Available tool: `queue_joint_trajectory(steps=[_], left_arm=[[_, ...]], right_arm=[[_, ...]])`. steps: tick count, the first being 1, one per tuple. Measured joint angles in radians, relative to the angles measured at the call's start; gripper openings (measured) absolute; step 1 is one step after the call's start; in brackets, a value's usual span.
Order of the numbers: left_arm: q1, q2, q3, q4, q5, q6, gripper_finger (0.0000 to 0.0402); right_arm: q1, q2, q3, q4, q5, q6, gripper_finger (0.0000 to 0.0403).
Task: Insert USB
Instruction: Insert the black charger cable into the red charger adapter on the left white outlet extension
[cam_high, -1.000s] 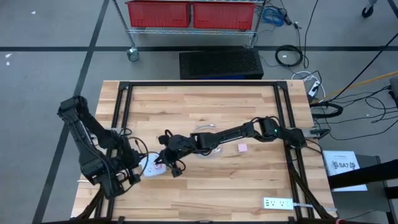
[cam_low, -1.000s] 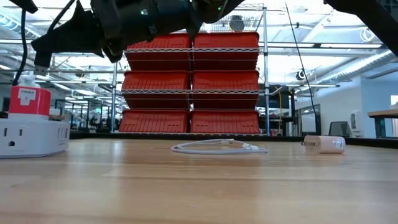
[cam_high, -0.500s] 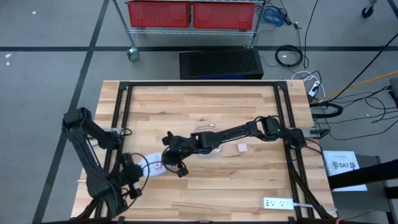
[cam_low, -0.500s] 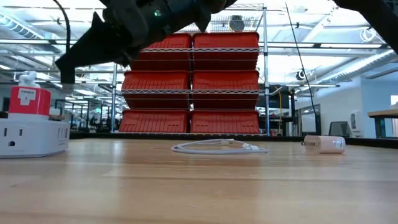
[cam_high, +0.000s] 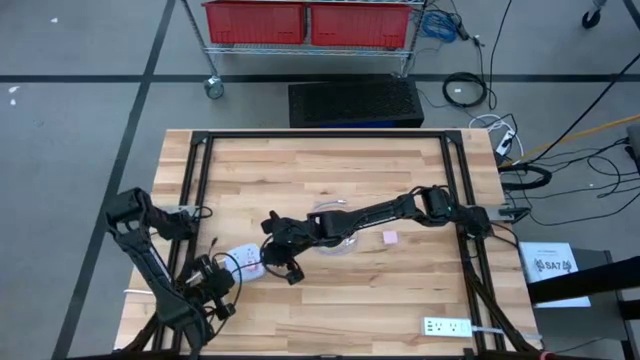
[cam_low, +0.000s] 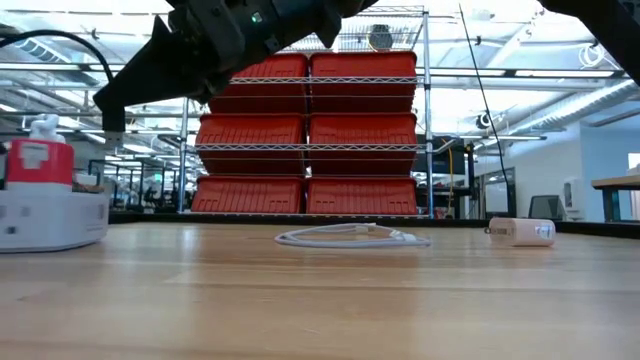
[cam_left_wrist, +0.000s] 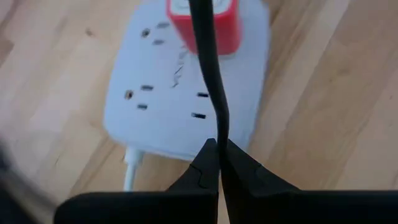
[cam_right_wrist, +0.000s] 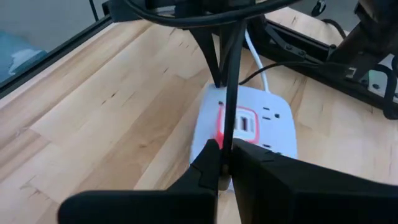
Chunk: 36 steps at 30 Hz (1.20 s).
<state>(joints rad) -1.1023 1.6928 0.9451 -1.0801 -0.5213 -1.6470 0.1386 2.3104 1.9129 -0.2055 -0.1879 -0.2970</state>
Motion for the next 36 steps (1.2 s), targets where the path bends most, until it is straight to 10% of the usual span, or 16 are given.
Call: queue_joint_trajectory(steps=[36], left_arm=[[0.087,0.001,-0.031,0.109,-0.122,0.242,0.0006]], right_arm=[[-0.101,0.060,0.000,0.233,-0.256,-0.089,0.0002]])
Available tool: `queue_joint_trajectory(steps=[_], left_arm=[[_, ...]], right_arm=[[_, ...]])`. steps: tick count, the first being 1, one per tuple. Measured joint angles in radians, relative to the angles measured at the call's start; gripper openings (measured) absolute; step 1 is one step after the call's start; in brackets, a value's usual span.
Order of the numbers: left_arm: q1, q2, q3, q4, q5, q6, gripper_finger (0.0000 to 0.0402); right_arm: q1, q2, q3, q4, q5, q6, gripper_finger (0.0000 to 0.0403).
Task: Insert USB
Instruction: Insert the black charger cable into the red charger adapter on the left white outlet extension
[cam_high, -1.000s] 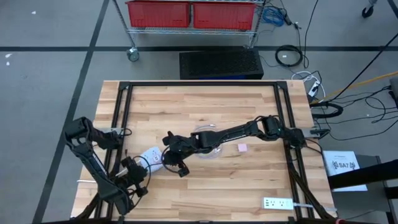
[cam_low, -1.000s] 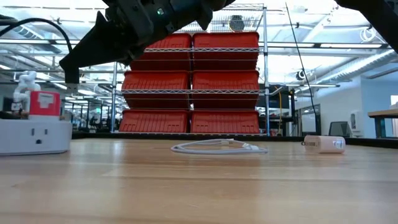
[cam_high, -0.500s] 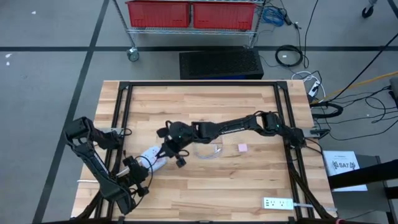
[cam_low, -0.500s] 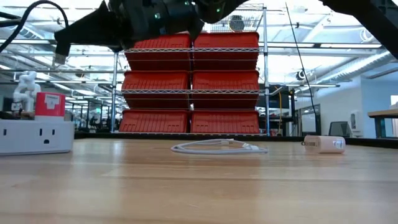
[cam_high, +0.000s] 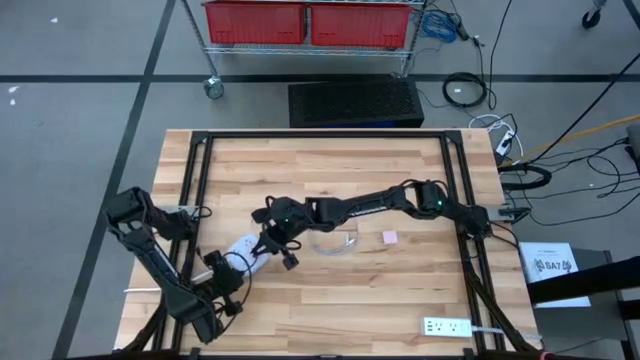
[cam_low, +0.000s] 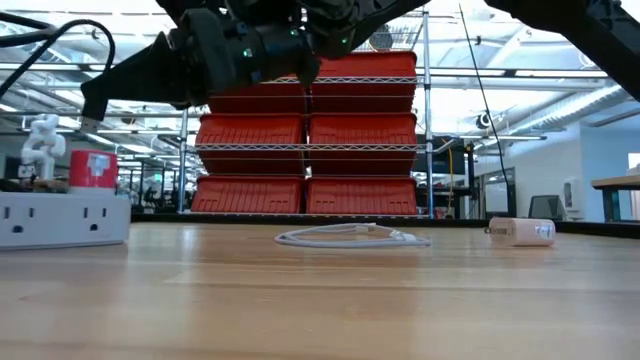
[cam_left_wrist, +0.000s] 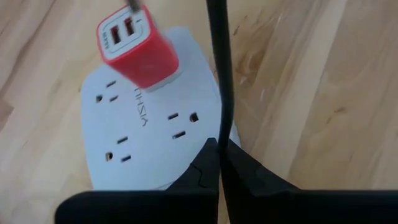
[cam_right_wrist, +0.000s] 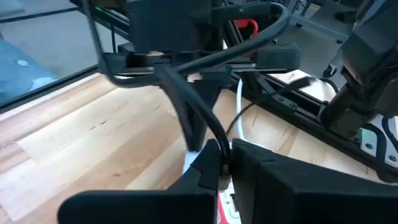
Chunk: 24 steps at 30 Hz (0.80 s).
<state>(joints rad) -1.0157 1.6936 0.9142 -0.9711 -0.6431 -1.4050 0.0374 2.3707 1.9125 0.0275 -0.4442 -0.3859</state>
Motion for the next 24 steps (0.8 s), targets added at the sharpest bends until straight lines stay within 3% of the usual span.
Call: queue_joint_trajectory(steps=[24], left_arm=[[0.024,0.000,0.000,0.052,-0.020,0.060,0.0005]], right_arm=[[-0.015,0.014,0.002,-0.042,-0.004,-0.102,0.0002]])
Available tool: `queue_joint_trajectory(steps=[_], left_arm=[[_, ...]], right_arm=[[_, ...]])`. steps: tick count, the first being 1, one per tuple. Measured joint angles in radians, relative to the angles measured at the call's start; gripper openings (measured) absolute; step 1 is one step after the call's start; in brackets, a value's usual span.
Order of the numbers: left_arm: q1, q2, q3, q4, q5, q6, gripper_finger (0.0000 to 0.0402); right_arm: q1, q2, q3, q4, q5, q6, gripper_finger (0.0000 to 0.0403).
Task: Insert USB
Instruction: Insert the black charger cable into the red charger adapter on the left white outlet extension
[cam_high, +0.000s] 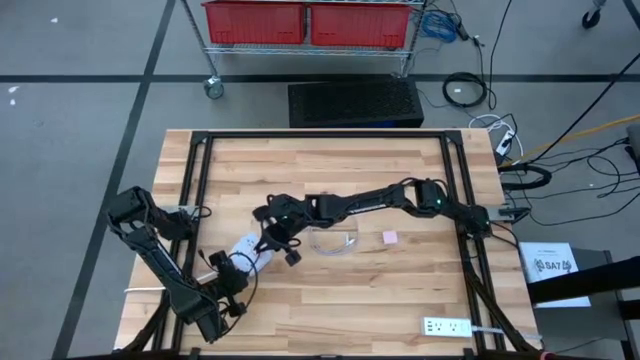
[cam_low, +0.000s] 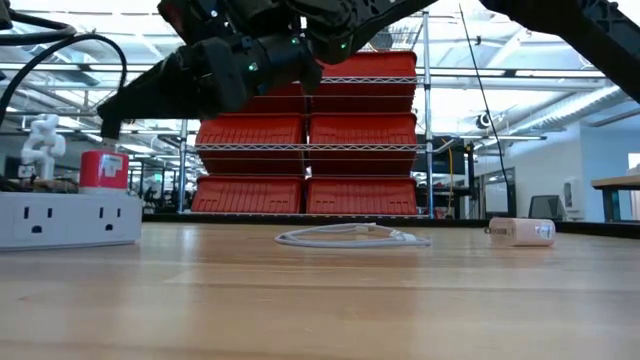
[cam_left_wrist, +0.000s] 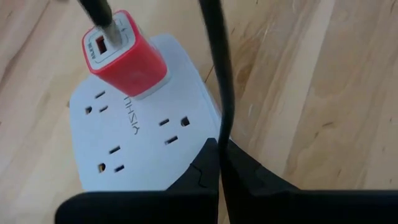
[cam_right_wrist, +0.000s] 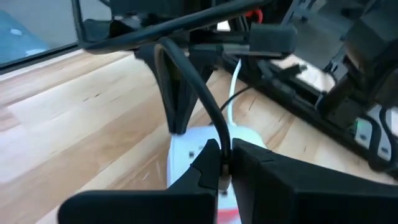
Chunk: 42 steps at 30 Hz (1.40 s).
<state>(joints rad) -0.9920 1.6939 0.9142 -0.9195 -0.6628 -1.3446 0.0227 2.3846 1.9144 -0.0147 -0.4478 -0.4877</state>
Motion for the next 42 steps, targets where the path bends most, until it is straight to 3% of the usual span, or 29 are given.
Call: queue_joint_trajectory(steps=[34,42], left_arm=[[0.000,0.000,0.001,0.040,0.014,0.025,0.0005],[0.000,-0.001,0.008,0.037,0.030,0.047,0.0005]], right_arm=[[-0.016,0.011,0.000,-0.038,-0.006,-0.069,0.0001],[-0.016,0.010,0.002,-0.090,-0.054,-0.072,0.0001]])
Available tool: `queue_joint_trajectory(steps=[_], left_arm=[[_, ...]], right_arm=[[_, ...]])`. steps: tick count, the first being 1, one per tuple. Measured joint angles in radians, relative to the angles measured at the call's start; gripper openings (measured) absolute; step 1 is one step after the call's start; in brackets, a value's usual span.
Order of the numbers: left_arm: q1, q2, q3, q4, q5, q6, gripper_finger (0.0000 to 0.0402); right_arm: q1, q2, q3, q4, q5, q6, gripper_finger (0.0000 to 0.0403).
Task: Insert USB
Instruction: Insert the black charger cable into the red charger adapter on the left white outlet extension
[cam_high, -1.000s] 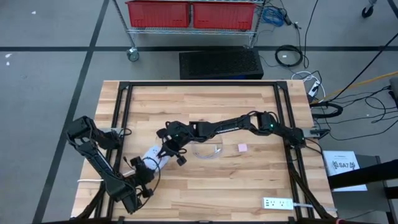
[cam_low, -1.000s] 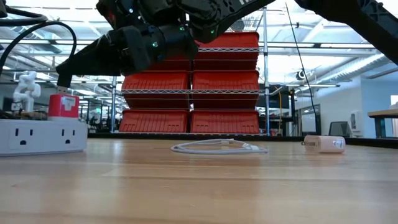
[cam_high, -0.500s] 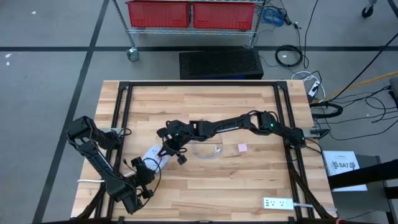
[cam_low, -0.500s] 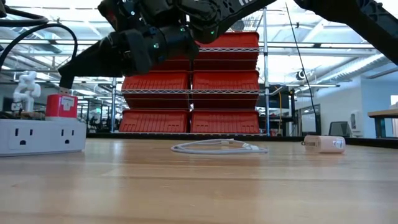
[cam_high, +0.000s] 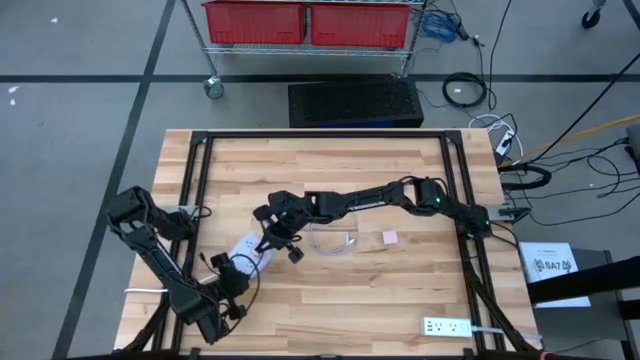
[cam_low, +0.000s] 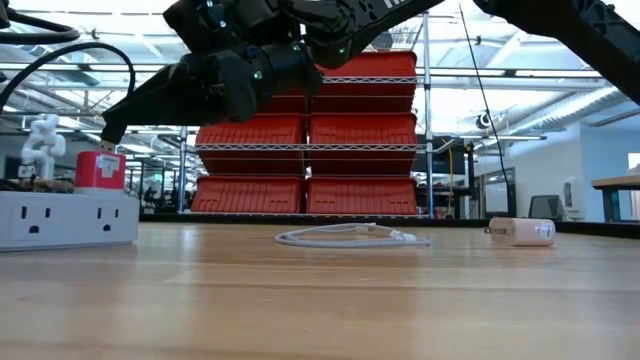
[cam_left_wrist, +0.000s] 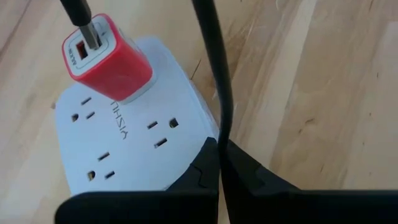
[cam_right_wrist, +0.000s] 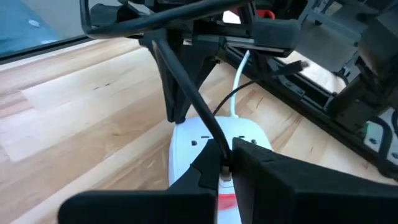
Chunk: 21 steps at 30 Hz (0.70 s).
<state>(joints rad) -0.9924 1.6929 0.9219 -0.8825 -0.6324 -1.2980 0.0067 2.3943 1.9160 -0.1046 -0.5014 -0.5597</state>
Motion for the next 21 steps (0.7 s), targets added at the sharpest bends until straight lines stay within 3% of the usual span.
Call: queue_joint_trajectory(steps=[11,21], left_arm=[[0.000,-0.075,0.039,0.002,0.017,0.004,0.0025],[-0.006,-0.169,0.043,-0.035,-0.032,-0.006,0.0028]], right_arm=[[0.039,-0.003,0.000,-0.082,-0.003,0.104,0.0001],[0.087,0.014,-0.011,-0.216,0.045,0.196,0.0001]])
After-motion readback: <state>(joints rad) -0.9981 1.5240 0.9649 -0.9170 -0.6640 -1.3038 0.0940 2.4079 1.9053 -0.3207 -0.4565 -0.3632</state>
